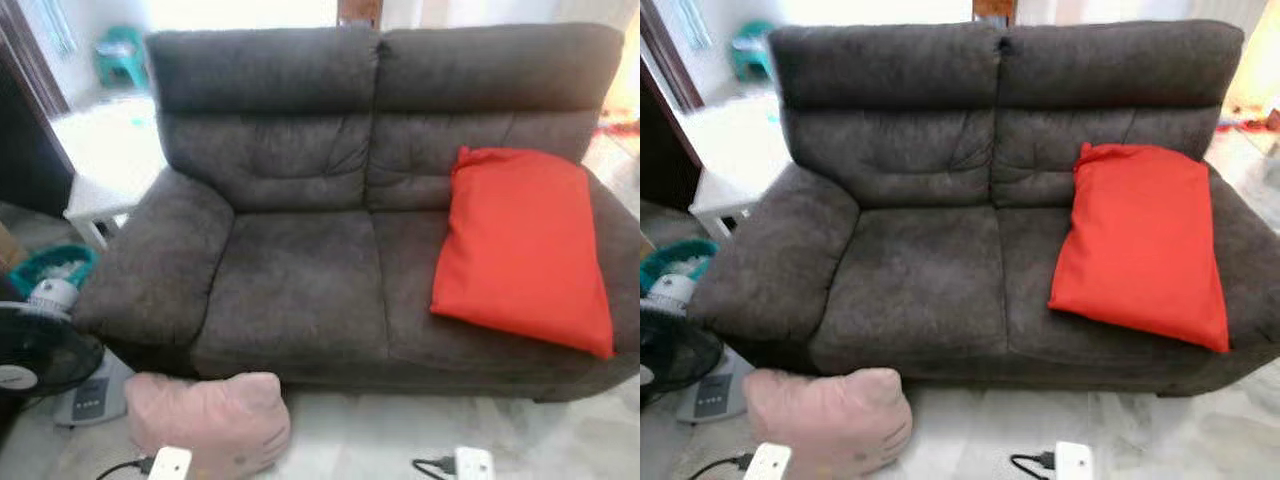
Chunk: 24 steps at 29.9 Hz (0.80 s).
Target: Move the pillow to the sofa from floor
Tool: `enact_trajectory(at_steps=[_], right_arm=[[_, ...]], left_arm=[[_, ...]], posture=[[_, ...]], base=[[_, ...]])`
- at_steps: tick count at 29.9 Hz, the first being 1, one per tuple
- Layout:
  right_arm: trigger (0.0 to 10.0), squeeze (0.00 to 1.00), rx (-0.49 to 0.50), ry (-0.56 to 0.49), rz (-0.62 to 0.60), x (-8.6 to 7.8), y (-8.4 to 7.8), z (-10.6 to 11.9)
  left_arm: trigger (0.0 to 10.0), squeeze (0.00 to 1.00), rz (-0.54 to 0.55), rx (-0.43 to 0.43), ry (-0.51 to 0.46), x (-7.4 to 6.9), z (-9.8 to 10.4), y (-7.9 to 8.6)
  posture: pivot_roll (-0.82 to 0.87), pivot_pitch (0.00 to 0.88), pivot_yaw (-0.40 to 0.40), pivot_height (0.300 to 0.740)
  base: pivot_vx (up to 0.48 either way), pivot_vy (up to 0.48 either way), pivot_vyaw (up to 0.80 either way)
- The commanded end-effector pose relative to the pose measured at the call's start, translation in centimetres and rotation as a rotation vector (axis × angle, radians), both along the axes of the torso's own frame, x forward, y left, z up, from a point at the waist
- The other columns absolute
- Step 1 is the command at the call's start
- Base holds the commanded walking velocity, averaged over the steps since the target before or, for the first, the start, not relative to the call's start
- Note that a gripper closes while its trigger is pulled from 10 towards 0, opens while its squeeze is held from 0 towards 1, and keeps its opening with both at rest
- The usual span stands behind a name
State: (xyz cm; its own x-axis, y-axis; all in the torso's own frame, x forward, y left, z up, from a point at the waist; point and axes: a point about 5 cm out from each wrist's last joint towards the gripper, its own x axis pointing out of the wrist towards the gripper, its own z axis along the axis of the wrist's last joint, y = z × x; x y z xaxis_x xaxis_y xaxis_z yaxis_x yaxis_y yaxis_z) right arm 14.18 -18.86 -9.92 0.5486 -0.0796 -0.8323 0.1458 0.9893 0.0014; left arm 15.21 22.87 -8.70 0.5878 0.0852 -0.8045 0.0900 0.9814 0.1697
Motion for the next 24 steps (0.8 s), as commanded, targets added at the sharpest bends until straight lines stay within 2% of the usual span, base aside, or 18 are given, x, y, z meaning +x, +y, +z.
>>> enact_trajectory(at_steps=[1, 24], right_arm=[[10.0, 0.0, -0.017, 0.008, -0.007, -0.3, -0.81, 0.0], [10.0, 0.0, -0.016, 0.006, 0.008, -0.13, -0.83, 0.06]], left_arm=[[10.0, 0.0, -0.001, -0.008, 0.005, 0.04, -0.1, -0.41], [10.0, 0.0, 0.006, -0.009, 0.003, 0.12, -0.07, -0.41]], posture=[[0.04, 0.007, 0.021, 0.74], [0.04, 0.035, 0.021, 0.74]], base=[[0.0, 0.368, 0.0], [0.0, 0.363, 0.0]])
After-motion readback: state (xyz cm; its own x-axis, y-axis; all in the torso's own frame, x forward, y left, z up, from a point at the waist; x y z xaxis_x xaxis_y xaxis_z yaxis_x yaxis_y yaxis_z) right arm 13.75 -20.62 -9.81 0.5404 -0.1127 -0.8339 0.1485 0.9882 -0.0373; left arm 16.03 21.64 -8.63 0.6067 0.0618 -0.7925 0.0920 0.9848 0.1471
